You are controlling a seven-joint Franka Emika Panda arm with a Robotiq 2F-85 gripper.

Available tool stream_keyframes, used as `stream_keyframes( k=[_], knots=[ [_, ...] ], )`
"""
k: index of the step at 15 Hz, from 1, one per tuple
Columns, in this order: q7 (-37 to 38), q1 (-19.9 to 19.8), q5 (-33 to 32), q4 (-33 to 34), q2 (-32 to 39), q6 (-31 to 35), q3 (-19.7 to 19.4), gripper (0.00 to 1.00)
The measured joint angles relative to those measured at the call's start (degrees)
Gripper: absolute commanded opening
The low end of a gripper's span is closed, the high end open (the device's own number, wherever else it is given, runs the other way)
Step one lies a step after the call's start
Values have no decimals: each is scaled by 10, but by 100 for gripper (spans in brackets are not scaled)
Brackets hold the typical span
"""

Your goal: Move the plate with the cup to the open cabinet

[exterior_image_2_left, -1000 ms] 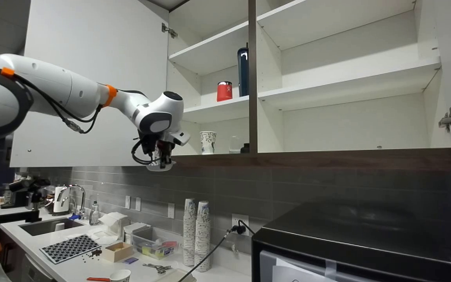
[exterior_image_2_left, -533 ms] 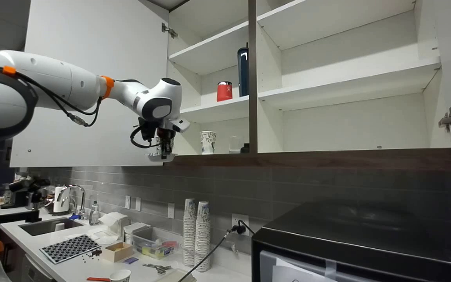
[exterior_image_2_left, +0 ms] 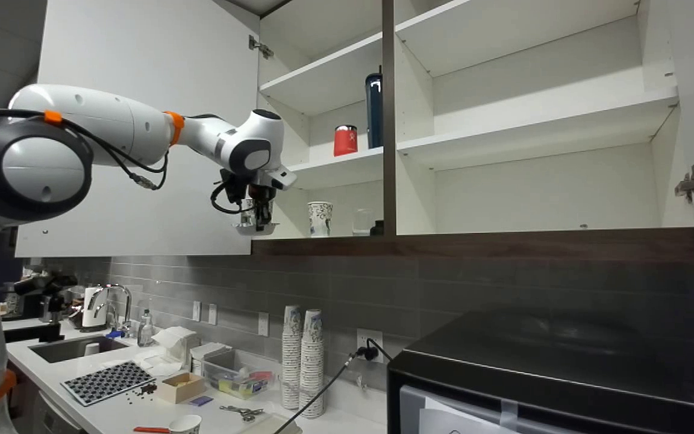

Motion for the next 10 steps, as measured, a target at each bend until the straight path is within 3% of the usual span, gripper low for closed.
stream_keyframes(
  k=[5, 10],
  knots=[
    [30, 1, -37, 56, 45, 0, 10, 3],
    [38, 3, -43, 68, 55, 0, 11, 1]
  ],
)
